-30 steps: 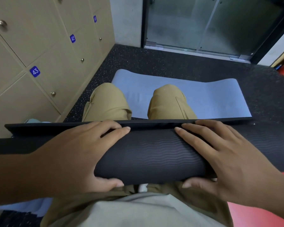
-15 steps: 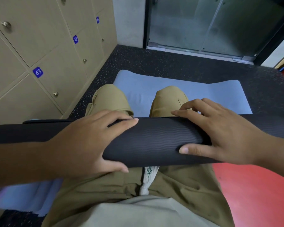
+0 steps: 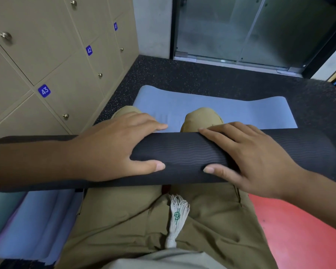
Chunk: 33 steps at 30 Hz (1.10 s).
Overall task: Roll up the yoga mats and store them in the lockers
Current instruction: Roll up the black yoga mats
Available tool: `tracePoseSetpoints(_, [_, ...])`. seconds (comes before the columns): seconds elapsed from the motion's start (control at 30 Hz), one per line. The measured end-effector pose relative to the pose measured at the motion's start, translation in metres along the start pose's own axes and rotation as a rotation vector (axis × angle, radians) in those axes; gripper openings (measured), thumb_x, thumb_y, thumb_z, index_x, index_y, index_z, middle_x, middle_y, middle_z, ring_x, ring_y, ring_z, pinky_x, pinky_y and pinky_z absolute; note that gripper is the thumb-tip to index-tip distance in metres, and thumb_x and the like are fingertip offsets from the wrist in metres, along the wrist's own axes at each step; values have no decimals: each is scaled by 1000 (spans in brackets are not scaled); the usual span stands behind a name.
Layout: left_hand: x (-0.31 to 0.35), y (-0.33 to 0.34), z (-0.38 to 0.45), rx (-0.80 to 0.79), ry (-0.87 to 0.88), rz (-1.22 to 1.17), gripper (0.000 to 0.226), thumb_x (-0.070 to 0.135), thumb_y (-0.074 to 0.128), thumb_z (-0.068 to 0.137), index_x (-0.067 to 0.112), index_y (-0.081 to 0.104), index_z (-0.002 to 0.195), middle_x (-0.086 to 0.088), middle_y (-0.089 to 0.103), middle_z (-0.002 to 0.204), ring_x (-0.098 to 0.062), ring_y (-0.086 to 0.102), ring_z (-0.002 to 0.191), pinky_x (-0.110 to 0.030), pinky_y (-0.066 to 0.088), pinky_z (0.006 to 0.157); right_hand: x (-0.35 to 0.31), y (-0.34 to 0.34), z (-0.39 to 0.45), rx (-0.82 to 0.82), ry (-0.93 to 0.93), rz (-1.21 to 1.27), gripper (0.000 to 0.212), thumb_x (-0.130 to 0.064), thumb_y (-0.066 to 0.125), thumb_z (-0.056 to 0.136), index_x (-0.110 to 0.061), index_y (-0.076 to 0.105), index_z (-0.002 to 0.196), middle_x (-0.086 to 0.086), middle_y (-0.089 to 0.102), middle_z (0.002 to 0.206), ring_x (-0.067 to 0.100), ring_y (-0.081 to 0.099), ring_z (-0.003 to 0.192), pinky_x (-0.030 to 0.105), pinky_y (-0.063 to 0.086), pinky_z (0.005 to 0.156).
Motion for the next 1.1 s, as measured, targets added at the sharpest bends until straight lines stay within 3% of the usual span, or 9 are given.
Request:
tracePoseSetpoints(0.17, [33, -6, 2, 200, 98, 83, 81, 75, 52, 86, 22, 51, 146, 12, 53, 137, -11, 51, 124, -28, 38, 106, 19, 7, 31, -126, 12, 43, 74, -75, 22, 96, -28, 47, 148, -7, 59, 129, 19, 56, 116, 43, 50, 92])
tracePoseSetpoints(0.33, [35, 12, 19, 236, 99, 225, 104, 81, 52, 78, 6, 46, 149, -5, 53, 143, -25, 53, 128, -43, 45, 108, 41, 18, 56, -249, 63, 120, 71, -80, 13, 91, -40, 49, 137, -22, 55, 127, 7, 55, 110, 38, 47, 85])
tracePoseSetpoints(0.43, [26, 18, 34, 204, 62, 276, 119, 90, 51, 67, 4, 43, 149, -7, 54, 140, -26, 56, 124, -42, 47, 105, 55, 12, 65, -160, 123, 128, 72, -81, 16, 91, -35, 57, 130, -17, 62, 114, 11, 58, 105, 37, 47, 81])
tracePoseSetpoints(0.57, [3, 19, 63, 49, -46, 255, 123, 98, 52, 59, 13, 41, 147, 0, 58, 135, -22, 58, 118, -40, 50, 98, 56, 6, 57, -29, 73, 20, 75, -80, 29, 94, -27, 53, 141, -6, 62, 122, 20, 57, 111, 39, 47, 92])
tracePoseSetpoints(0.73, [-35, 22, 95, -175, -181, 97, 112, 103, 50, 47, 36, 43, 137, 21, 56, 127, -11, 56, 112, -43, 49, 95, 66, 22, 42, -30, 77, -112, 105, -94, 34, 81, -24, 30, 159, 0, 48, 149, 24, 46, 132, 44, 36, 113])
tracePoseSetpoints(0.9, [-48, 23, 114, -269, -194, -66, 93, 96, 61, 55, 42, 49, 130, 26, 58, 116, 1, 56, 106, -38, 50, 96, 83, 29, 55, -52, 103, -103, 106, -98, 33, 77, -29, 33, 158, -7, 50, 150, 21, 49, 131, 42, 36, 113])
tracePoseSetpoints(1.1, [-21, 15, 120, -130, -52, 168, 118, 95, 54, 63, 32, 22, 158, 16, 36, 155, -9, 36, 140, -32, 35, 112, 102, 39, 80, -133, 107, -59, 105, -99, 29, 73, -36, 29, 157, -13, 52, 145, 16, 52, 125, 38, 39, 105])
Point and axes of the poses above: each hand's wrist, its own z-axis towards the middle knuckle, its own y-axis out of the palm, x = y × z, the point moved 10 cm from there along z, towards the middle knuckle
